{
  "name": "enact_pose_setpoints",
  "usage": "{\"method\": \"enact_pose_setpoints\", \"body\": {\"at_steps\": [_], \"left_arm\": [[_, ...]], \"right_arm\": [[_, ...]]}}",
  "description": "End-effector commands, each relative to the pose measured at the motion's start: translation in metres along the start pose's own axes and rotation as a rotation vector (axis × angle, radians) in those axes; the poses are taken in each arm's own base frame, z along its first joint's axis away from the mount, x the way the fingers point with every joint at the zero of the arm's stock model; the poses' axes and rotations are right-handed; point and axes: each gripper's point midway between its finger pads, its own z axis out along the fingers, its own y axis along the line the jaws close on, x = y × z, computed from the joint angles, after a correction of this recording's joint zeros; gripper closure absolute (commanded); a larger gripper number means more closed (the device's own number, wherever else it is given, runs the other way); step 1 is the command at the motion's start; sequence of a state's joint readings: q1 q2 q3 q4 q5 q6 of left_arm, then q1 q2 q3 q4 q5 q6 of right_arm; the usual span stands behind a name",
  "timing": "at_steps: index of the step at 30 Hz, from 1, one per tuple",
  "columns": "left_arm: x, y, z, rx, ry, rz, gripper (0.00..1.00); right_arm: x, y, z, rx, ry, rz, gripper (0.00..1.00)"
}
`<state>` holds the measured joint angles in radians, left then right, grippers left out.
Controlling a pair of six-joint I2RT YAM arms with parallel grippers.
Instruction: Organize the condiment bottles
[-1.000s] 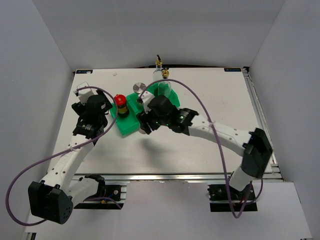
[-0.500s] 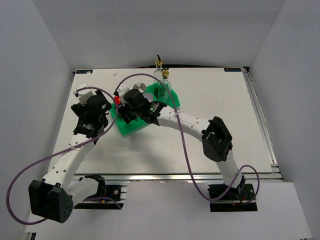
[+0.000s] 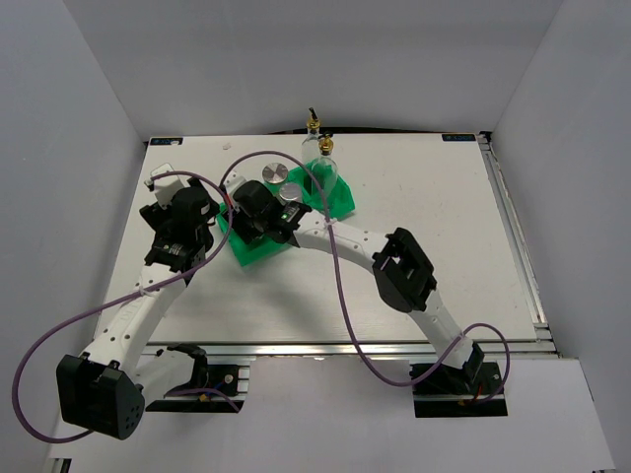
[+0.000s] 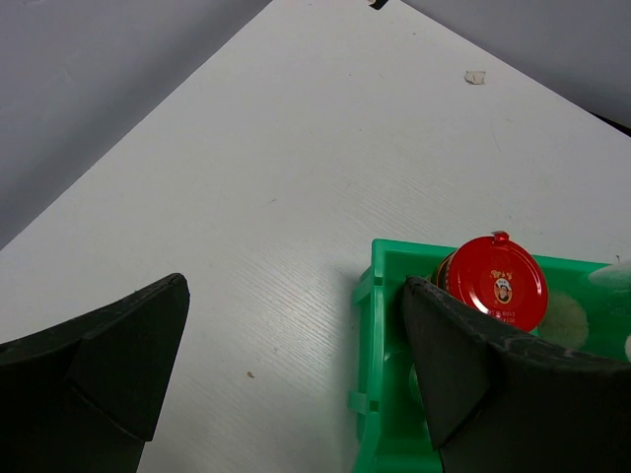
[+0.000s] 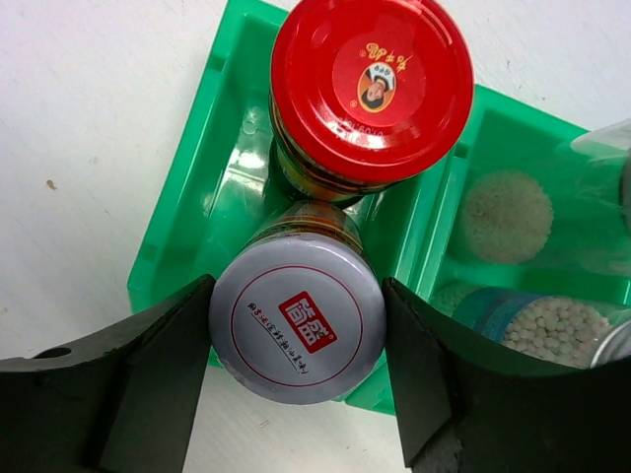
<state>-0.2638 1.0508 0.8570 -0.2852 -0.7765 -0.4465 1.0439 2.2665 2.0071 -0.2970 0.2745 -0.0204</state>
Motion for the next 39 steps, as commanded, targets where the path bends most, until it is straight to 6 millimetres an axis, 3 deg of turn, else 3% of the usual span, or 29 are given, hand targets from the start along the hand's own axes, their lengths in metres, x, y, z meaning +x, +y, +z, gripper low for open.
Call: {"method": "enact_pose_setpoints", "body": {"at_steps": [1, 4, 5, 10, 11, 14, 21, 27, 28, 31, 33, 34, 35, 36, 37, 38, 39], "left_arm": [[-0.005, 0.004, -0.001, -0.011, -0.013, -0.011, 0.02], [-0.004, 0.004, -0.001, -0.010, -0.012, -0.008, 0.02], [-0.004, 0.004, -0.001, -0.012, -0.011, -0.008, 0.02], [-0.004, 0.004, 0.000, -0.015, -0.010, -0.005, 0.02], [-0.004, 0.004, 0.000, -0.017, -0.012, -0.006, 0.02], [-0.003, 0.004, 0.001, -0.018, -0.009, -0.001, 0.02], [-0.004, 0.003, 0.001, -0.015, -0.009, -0.004, 0.02], [-0.005, 0.003, -0.003, 0.014, -0.009, -0.007, 0.02], [-0.006, 0.002, -0.003, 0.022, -0.012, -0.014, 0.02], [-0.006, -0.002, -0.004, 0.054, -0.009, -0.024, 0.02], [-0.005, -0.003, -0.003, 0.065, -0.007, -0.022, 0.02], [-0.005, -0.005, -0.003, 0.073, -0.005, -0.021, 0.02], [-0.004, -0.005, -0.002, 0.077, -0.004, -0.021, 0.02], [-0.004, -0.005, -0.002, 0.078, -0.002, -0.021, 0.02], [-0.003, -0.006, -0.001, 0.082, 0.001, -0.023, 0.02], [-0.002, -0.010, -0.001, 0.104, 0.009, -0.024, 0.02], [-0.001, -0.011, -0.001, 0.111, 0.012, -0.024, 0.02]], "right_arm": [[-0.066, -0.008, -0.016, 0.034, -0.182, 0.023, 0.83], [-0.060, -0.009, -0.009, 0.043, -0.171, 0.023, 0.73], [-0.058, -0.009, -0.007, 0.045, -0.166, 0.026, 0.63], [-0.052, -0.010, -0.001, 0.056, -0.157, 0.025, 0.34], [-0.052, -0.009, -0.001, 0.055, -0.157, 0.024, 0.24], [-0.056, -0.010, -0.004, 0.053, -0.163, 0.028, 0.11], [-0.076, -0.011, -0.031, 0.030, -0.201, 0.025, 0.11], [-0.103, -0.034, -0.095, 0.081, -0.304, 0.058, 0.11], [-0.094, -0.041, -0.113, 0.101, -0.303, 0.061, 0.11], [-0.077, -0.061, -0.141, 0.185, -0.299, 0.081, 0.11], [-0.047, -0.078, -0.167, 0.244, -0.272, 0.104, 0.11], [-0.050, -0.095, -0.196, 0.272, -0.316, 0.134, 0.11], [-0.014, -0.101, -0.194, 0.293, -0.260, 0.151, 0.11], [0.001, -0.111, -0.200, 0.312, -0.251, 0.200, 0.11], [0.007, -0.140, -0.223, 0.360, -0.278, 0.262, 0.11], [0.045, -0.147, -0.220, 0.365, -0.217, 0.288, 0.11], [0.064, -0.159, -0.225, 0.385, -0.198, 0.362, 0.11]]}}
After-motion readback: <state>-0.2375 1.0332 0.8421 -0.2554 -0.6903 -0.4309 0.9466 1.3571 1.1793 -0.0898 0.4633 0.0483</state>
